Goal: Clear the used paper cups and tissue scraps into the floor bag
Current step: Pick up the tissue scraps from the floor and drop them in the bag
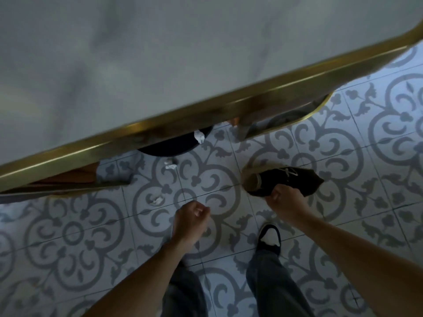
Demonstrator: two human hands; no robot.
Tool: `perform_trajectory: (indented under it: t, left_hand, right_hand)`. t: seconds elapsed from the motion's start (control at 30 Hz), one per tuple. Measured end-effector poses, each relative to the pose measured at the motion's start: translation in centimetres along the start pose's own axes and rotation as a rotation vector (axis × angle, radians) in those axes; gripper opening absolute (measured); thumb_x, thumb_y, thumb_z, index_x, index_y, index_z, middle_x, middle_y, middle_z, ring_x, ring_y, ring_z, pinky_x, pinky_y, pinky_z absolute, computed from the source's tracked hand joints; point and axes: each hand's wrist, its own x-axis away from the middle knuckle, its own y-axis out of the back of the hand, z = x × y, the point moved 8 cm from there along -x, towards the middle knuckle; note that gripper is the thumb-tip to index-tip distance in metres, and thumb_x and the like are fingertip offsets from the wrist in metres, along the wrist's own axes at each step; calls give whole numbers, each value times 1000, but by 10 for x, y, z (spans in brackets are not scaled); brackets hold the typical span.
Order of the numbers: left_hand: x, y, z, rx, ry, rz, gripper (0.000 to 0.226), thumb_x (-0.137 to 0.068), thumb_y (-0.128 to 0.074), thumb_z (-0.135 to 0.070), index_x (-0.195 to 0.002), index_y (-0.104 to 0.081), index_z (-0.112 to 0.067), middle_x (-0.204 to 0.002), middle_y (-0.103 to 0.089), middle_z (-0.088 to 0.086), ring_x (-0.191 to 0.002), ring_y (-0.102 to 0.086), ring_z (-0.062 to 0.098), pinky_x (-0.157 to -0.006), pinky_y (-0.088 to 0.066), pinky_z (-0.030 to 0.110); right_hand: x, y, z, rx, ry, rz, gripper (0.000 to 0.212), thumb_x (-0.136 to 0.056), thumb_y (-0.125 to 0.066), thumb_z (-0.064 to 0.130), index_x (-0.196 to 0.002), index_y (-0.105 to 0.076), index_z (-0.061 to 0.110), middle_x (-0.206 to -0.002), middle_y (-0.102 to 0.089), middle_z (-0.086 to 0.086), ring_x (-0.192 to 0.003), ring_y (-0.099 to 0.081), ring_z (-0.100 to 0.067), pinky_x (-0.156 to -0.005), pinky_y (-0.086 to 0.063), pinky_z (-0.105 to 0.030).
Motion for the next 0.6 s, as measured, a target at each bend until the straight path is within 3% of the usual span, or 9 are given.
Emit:
perform_trajectory:
  t: [0.13, 0.23, 0.43, 0.53, 0.6]
  left_hand:
    - [-1, 52, 39, -16, 4, -41, 17, -86, -68, -37, -73, -59, -31, -73, -65, -14, -68, -62, -2, -56, -46, 18]
    - [-8, 88, 64, -43, -48, -53, 17, -87, -68, -37, -74, -56, -34, -75, -65, -13, -72, -62, -2, -61, -49, 19]
    - [-43, 130, 111, -75, -64, -135, 10, -90, -65, -34, -84, -60, -28, -78, -64, -9, -69, -61, 0, -53, -47, 15]
    - [-76, 139, 132, -134, -49, -189, 12, -90, -64, -35, -82, -56, -32, -78, -65, -9, -65, -61, -1, -49, -44, 11]
    - [-107, 143, 140, -155, -87, -220, 14, -90, -64, -35, -79, -56, -33, -77, -66, -10, -67, -62, 0, -54, -49, 16]
  right_hand:
    - [9, -20, 53, 22, 46, -24, 9, -85, -63, 30, -79, -58, 25, -70, -56, 10, -67, -56, -12, -56, -40, -25]
    - [14, -42, 97, 43, 90, -30, 7, -86, -62, 29, -81, -59, 25, -76, -61, 6, -73, -61, -15, -59, -46, -27]
    - [-12, -100, 174, 137, 290, -48, 7, -90, -57, 30, -91, -58, 23, -84, -64, 3, -74, -61, -12, -63, -52, -28]
    - [-44, -136, 207, 225, 429, -39, 12, -89, -55, 32, -79, -48, 30, -78, -60, 6, -68, -57, -8, -61, -51, -27]
    - [-72, -158, 227, 233, 493, -34, 19, -88, -55, 29, -73, -44, 32, -73, -58, 7, -65, -56, -8, -61, -54, -31]
